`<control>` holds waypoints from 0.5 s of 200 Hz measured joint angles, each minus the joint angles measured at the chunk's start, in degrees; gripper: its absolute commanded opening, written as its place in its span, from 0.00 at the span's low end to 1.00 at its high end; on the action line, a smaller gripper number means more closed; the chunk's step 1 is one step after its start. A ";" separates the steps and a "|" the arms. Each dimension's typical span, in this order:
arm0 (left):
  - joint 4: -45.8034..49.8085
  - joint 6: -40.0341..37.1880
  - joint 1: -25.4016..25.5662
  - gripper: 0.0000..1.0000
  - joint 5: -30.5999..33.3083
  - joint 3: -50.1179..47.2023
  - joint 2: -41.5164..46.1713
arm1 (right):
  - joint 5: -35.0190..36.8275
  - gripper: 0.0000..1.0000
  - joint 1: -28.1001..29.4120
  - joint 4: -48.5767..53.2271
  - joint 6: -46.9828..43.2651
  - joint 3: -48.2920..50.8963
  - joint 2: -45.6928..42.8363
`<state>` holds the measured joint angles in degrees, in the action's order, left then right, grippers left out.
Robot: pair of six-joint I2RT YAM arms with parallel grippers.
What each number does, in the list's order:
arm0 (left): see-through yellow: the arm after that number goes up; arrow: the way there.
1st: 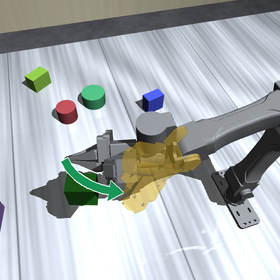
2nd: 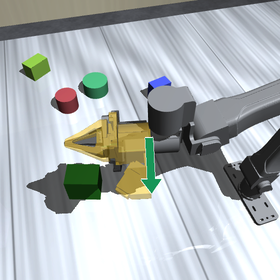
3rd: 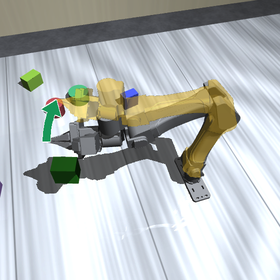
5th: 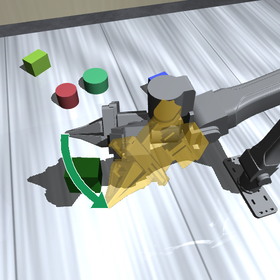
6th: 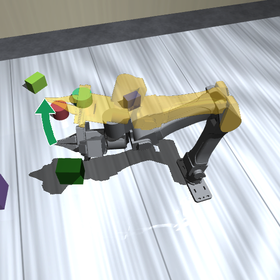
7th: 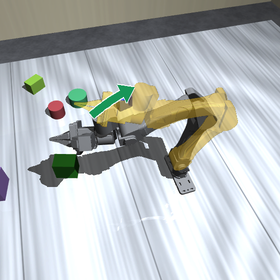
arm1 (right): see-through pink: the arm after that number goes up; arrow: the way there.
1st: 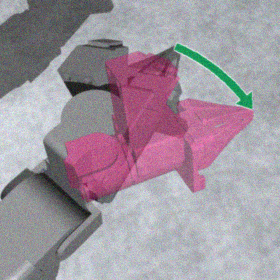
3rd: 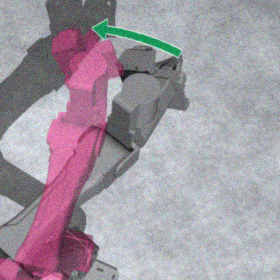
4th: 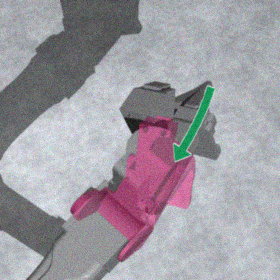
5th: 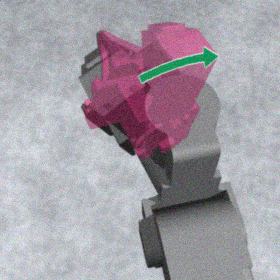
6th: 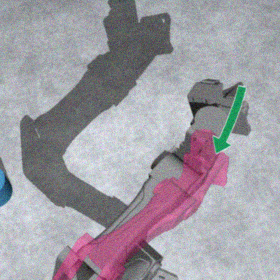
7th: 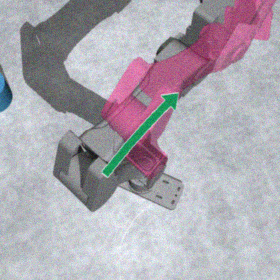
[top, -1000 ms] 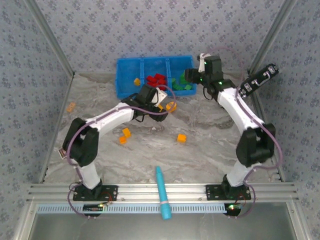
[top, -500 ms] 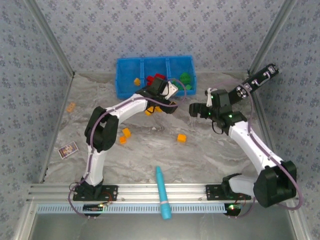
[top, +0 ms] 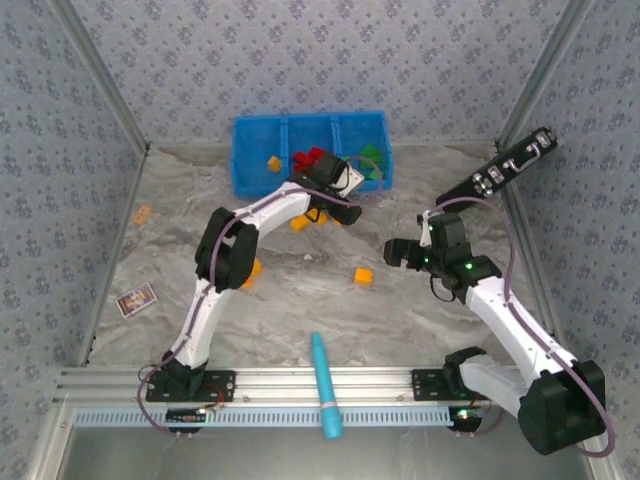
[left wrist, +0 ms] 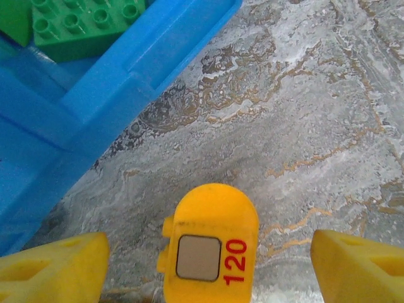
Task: Sort the legos into containers by color
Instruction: Pick up the lego from the top-center of the table.
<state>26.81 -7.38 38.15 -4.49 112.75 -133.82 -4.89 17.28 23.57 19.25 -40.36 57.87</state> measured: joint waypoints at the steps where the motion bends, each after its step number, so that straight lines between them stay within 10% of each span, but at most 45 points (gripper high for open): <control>1: 0.07 0.00 0.00 0.83 0.00 0.07 -0.04 | -0.07 0.99 0.00 0.02 0.11 0.07 -0.02; 100: 5.57 3.02 0.22 0.76 0.92 7.74 -6.93 | -0.13 0.97 -0.04 0.42 1.55 0.52 3.21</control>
<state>32.38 -4.36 38.37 -3.57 120.49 -140.75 -5.02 17.23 23.99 20.80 -39.83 61.08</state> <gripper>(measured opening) 0.773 0.964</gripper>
